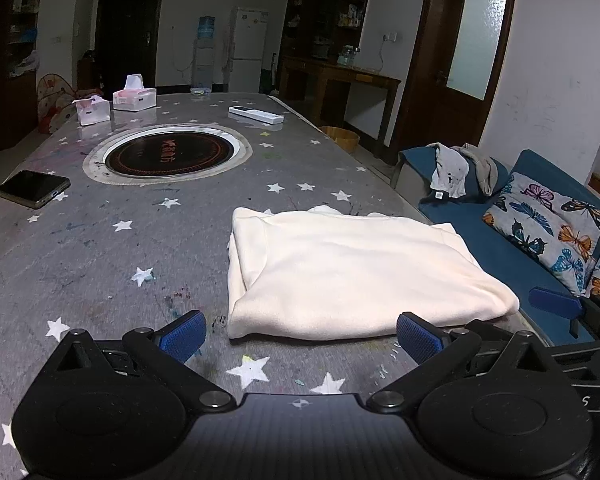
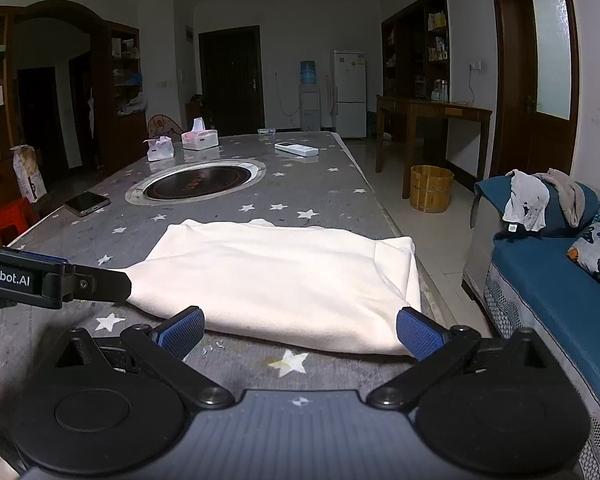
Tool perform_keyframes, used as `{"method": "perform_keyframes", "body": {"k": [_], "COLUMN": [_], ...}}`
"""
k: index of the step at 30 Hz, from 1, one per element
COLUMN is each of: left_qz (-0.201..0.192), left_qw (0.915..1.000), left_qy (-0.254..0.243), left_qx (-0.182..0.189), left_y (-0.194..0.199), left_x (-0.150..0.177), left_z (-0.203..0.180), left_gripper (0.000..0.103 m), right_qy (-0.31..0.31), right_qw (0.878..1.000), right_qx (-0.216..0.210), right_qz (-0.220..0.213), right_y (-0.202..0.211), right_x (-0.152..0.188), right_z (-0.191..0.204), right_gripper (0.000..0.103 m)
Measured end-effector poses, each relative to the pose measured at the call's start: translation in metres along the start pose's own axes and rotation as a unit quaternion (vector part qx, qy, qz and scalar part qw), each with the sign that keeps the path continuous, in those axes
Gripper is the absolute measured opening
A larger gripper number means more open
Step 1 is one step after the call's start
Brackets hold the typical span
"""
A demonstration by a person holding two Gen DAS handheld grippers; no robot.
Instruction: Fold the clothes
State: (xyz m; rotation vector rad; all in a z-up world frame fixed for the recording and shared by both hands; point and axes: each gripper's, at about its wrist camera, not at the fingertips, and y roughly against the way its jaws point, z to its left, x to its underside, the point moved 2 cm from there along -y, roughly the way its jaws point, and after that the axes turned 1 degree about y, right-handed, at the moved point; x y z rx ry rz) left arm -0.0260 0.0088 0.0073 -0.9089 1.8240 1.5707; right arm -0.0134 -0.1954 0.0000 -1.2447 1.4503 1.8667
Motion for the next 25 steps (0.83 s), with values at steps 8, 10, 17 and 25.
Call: {"method": "perform_keyframes", "body": {"k": [8, 10, 17, 25], "left_qz": [0.000, -0.001, -0.005, 0.002], "left_qw": [1.0000, 1.0000, 1.0000, 1.0000], "left_qy": [0.000, -0.001, 0.002, -0.005], "left_qx": [0.001, 0.001, 0.002, -0.003], "left_y": [0.003, 0.005, 0.008, 0.008], "left_x": [0.004, 0.005, 0.007, 0.010], "left_z": [-0.003, -0.004, -0.007, -0.007], "left_gripper": [0.103, 0.103, 0.103, 0.103], "right_qy": [0.002, 0.002, 0.002, 0.003], "right_qw": [1.000, 1.000, 1.000, 1.000], "right_qx": [-0.003, -0.004, -0.008, -0.012], "right_qz": [0.002, 0.001, 0.000, 0.003], "right_y": [0.006, 0.007, 0.012, 0.014], "right_x": [0.005, 0.006, 0.010, 0.013], "right_z": [0.001, 0.002, 0.004, 0.006], "right_gripper": [0.103, 0.103, 0.103, 0.103]}}
